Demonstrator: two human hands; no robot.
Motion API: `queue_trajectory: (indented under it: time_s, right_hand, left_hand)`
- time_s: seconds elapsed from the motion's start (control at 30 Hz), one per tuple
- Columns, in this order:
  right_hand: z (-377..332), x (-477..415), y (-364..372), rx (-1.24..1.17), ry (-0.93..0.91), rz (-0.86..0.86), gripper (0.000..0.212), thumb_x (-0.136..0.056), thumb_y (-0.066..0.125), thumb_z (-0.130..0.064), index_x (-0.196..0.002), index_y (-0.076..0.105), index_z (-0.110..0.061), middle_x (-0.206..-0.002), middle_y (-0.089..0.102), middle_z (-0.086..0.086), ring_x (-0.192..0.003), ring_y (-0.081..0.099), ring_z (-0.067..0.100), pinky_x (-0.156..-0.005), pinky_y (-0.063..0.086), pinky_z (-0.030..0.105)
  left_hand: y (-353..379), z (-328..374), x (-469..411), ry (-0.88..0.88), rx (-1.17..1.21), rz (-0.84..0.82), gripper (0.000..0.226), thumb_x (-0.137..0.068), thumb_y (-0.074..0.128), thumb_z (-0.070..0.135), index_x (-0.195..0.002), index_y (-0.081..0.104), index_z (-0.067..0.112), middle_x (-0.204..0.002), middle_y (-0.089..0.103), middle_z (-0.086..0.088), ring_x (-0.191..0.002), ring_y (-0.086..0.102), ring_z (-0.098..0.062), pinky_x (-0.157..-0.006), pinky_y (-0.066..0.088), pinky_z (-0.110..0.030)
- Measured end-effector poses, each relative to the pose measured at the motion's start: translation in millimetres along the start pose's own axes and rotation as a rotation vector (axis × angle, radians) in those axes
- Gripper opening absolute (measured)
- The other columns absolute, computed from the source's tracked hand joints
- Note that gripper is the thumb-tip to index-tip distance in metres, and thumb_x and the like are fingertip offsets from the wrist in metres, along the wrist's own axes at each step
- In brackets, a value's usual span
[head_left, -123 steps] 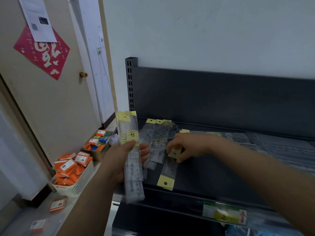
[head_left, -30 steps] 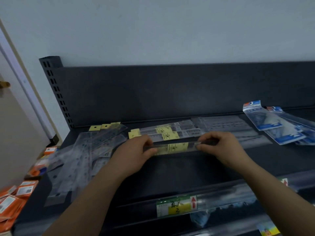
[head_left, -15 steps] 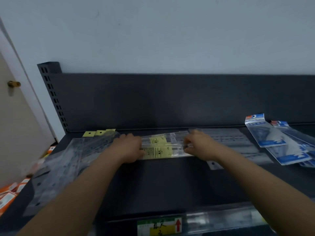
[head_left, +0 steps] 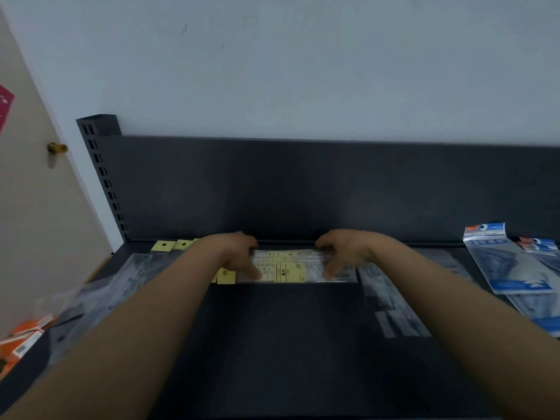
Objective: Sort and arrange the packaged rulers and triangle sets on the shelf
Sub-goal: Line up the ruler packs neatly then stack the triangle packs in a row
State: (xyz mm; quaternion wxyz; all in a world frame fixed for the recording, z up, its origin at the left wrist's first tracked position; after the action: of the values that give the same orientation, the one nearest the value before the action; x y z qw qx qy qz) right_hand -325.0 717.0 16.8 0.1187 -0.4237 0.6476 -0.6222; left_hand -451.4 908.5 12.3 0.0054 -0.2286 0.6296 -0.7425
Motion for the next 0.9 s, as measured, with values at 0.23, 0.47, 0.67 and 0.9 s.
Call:
queue_trajectory:
  time_s: [0.23, 0.47, 0.67, 0.9]
  right_hand:
    - [-2, 2, 2, -0.009, -0.015, 0.013, 0.061, -0.081, 0.073, -0.028, -0.134, 0.044, -0.022, -0.130, 0.043, 0.000, -0.112, 0.049, 0.021, -0.095, 0.045, 0.032]
    - [0, 24, 14, -0.161, -0.139, 0.318, 0.030, -0.079, 0.073, -0.023, -0.088, 0.049, -0.038, -0.092, 0.055, -0.008, -0.082, 0.054, 0.015, -0.071, 0.048, 0.031]
    - [4, 42, 50, -0.361, -0.031, 0.552, 0.033, -0.073, 0.079, -0.021, -0.103, 0.066, -0.021, -0.104, 0.064, -0.004, -0.094, 0.061, 0.013, -0.082, 0.049, 0.028]
    - [1, 41, 71, -0.457, -0.037, 0.602, 0.031, -0.076, 0.076, -0.011, -0.093, 0.057, -0.028, -0.105, 0.056, -0.002, -0.097, 0.056, 0.014, -0.080, 0.041, 0.018]
  left_hand:
    - [1, 2, 3, -0.010, -0.061, 0.050, 0.064, -0.083, 0.064, 0.049, -0.137, 0.039, 0.023, -0.138, 0.037, -0.003, -0.128, 0.034, -0.025, -0.105, 0.037, -0.041]
    - [13, -3, 26, 0.105, 0.048, 0.278, 0.041, -0.091, 0.057, 0.040, -0.126, 0.040, 0.024, -0.128, 0.051, 0.000, -0.111, 0.049, -0.020, -0.083, 0.039, -0.032]
    - [34, -17, 30, 0.088, -0.004, 0.258, 0.054, -0.092, 0.052, 0.043, -0.139, 0.032, 0.028, -0.137, 0.038, -0.002, -0.125, 0.039, -0.023, -0.105, 0.035, -0.037]
    - [43, -7, 32, 0.125, -0.027, 0.300, 0.034, -0.096, 0.047, 0.030, -0.128, 0.040, 0.020, -0.130, 0.044, -0.005, -0.117, 0.042, -0.023, -0.098, 0.038, -0.037]
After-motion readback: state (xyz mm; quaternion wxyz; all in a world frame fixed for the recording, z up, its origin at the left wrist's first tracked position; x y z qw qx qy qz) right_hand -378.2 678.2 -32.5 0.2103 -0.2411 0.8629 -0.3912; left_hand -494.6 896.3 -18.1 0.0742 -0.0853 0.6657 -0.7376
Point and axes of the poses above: each hand's wrist, its own x-axis away from the middle knuckle, its own y-axis out of the palm, z = x × y, the point moved 1 cm from there along -x, towards the middle knuckle
